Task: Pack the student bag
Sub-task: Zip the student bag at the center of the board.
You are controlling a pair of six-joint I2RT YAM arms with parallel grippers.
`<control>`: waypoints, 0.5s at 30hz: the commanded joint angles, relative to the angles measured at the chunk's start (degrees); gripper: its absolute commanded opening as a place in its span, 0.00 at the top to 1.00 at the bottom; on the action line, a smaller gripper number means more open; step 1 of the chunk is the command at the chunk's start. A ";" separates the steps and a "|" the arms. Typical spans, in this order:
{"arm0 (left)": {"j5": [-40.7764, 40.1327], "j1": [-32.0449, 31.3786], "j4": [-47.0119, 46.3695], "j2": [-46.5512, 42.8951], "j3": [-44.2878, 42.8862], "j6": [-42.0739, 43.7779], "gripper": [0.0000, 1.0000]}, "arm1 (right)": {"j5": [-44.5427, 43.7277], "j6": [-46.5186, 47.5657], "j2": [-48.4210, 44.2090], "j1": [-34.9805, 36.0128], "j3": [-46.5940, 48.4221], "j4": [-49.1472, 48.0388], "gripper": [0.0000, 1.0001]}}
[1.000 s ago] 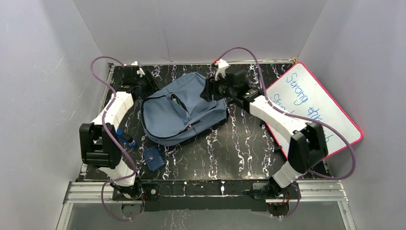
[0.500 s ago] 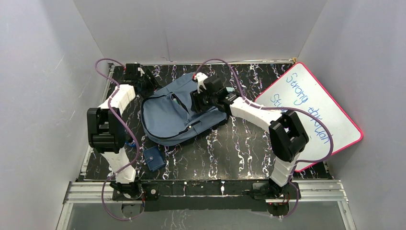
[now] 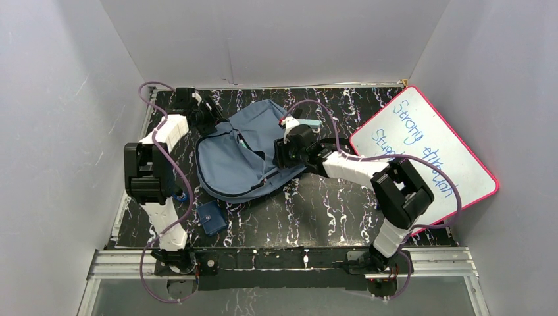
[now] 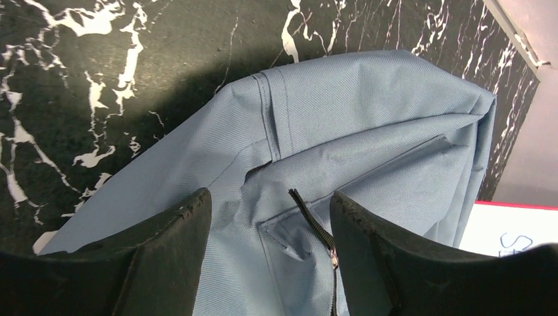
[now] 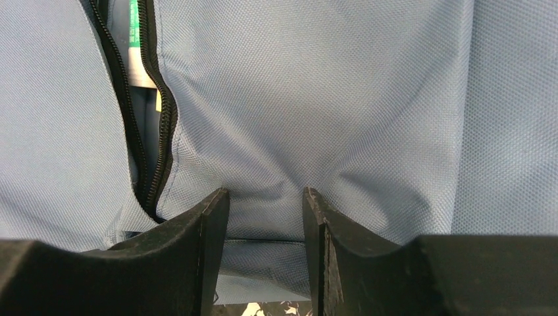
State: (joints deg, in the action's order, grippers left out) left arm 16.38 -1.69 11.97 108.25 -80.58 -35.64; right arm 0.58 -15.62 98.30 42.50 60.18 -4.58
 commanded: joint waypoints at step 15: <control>10.41 -0.16 -2.71 3.64 -3.22 -2.75 0.36 | -2.96 -3.59 -0.62 -0.14 -5.24 1.63 0.47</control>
State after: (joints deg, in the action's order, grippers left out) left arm 23.70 -1.69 11.44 112.92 -82.63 -36.25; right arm -0.38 -18.44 97.23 42.50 56.66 -9.54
